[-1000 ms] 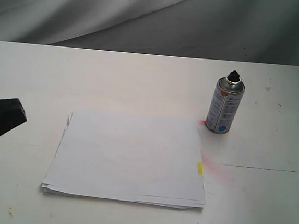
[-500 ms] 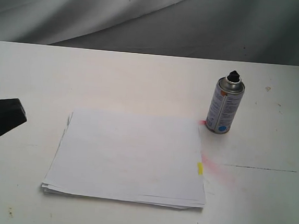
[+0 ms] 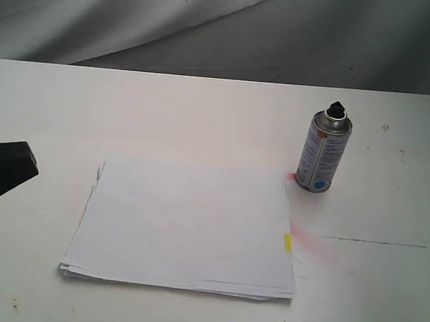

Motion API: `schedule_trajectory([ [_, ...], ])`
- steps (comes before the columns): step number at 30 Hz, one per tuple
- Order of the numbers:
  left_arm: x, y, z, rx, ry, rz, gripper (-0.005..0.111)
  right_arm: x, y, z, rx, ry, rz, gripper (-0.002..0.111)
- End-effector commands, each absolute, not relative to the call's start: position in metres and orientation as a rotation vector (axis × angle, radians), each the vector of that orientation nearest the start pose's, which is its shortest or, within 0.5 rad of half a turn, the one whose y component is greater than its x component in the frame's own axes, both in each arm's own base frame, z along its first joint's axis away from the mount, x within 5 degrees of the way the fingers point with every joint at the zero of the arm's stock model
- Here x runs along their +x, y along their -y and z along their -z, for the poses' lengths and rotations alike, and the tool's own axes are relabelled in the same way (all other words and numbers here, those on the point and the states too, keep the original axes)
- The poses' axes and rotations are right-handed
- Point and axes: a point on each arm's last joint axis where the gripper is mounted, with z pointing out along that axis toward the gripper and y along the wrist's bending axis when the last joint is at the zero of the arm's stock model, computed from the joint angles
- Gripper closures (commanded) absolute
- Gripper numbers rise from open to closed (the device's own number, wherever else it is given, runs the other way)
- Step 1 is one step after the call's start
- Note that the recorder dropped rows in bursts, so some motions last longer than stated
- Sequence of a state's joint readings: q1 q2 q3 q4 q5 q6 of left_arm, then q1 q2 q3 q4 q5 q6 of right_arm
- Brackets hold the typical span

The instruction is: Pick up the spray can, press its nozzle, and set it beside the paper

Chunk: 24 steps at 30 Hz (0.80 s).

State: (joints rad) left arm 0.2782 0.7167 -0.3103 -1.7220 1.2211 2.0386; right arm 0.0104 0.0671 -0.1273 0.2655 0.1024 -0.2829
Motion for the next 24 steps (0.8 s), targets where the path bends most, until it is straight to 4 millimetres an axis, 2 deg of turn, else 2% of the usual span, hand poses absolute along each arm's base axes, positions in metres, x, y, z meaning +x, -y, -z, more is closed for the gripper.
schedule_trajectory([
  [1,0.110,0.057,-0.284,0.764,-1.357,0.634,0.107,0.059,-0.001,-0.226,-0.032,-1.566,0.003,0.108],
  [7,0.110,0.057,-0.284,0.764,-1.357,0.634,0.107,0.061,-0.001,-0.201,0.058,-1.638,-0.076,0.108],
  [24,0.110,0.057,-0.284,0.764,-1.357,0.634,0.107,0.061,-0.001,-0.197,0.070,-1.681,-0.092,0.108],
])
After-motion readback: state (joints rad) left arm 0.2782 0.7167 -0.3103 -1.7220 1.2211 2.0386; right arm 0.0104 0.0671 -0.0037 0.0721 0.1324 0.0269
